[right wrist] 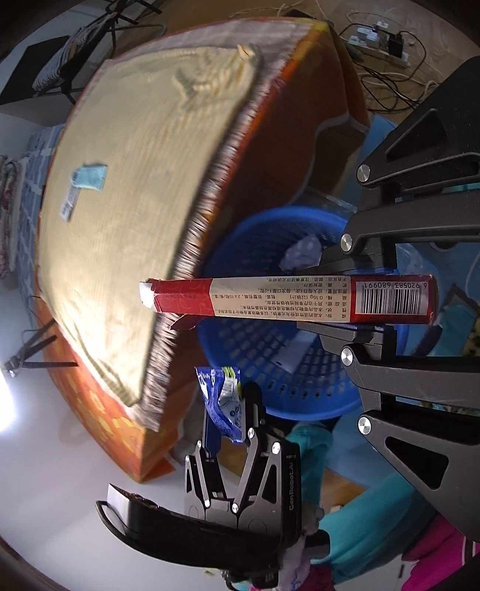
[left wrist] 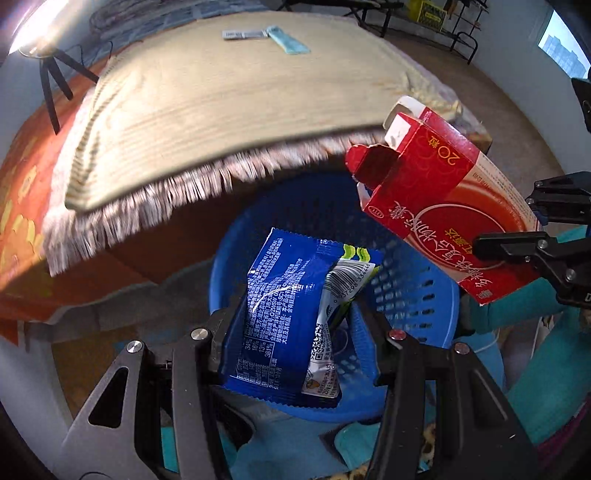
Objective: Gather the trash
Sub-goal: 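Lift both items and carry them over the blue basket, then open both tools to drop the wrapper and tissue box into the basket, then move both tools back over the cloth toward the paper and tube, then grasp the printed white paper with the left tool while the right tool grasps the light-blue tube, then lift the paper and tube and carry them over the blue basket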
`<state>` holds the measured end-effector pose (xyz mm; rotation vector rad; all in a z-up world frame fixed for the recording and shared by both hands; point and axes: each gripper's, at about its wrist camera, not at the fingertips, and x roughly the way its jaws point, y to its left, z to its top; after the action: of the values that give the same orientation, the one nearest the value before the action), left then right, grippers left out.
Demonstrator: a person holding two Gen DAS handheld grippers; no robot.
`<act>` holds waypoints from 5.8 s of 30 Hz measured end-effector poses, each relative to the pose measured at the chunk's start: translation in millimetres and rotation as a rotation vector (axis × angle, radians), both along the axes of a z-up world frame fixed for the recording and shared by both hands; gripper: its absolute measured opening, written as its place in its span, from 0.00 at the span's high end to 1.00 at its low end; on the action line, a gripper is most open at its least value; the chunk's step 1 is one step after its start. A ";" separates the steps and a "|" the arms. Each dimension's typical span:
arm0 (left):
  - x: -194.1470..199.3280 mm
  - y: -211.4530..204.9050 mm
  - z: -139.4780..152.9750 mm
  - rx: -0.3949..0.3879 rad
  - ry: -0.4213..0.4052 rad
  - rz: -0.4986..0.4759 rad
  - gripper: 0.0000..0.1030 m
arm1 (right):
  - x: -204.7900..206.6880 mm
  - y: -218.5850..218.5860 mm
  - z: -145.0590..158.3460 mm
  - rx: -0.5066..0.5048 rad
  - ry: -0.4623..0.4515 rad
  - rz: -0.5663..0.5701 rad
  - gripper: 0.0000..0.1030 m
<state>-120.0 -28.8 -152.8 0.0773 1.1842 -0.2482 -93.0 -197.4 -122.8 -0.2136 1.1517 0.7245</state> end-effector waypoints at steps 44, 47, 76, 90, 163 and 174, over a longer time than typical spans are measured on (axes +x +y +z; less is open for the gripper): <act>6.0 2.1 -19.9 0.032 0.066 0.006 0.42 | -8.4 16.8 -15.0 -0.079 -0.023 0.007 0.59; 11.0 6.4 -15.2 0.031 0.064 0.015 0.42 | -7.3 15.5 -10.3 -0.077 -0.038 0.000 0.50; 177.9 32.9 55.9 -0.009 -0.055 -0.063 0.42 | 110.3 9.7 35.7 -0.068 -0.185 -0.090 0.38; 327.3 31.8 58.3 -0.088 -0.102 -0.047 0.42 | 232.7 26.8 18.0 -0.050 -0.093 -0.141 0.38; 392.0 -9.5 2.9 0.059 -0.082 -0.145 0.48 | 362.0 -7.1 -29.4 -0.011 -0.026 -0.352 0.68; 361.5 -4.4 16.6 0.067 -0.120 -0.133 0.49 | 338.2 -9.5 -13.4 0.003 -0.064 -0.343 0.68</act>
<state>241.5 -33.2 -136.2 0.2273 1.0689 -0.3165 245.2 -206.8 -136.3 -0.0334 1.0914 0.4131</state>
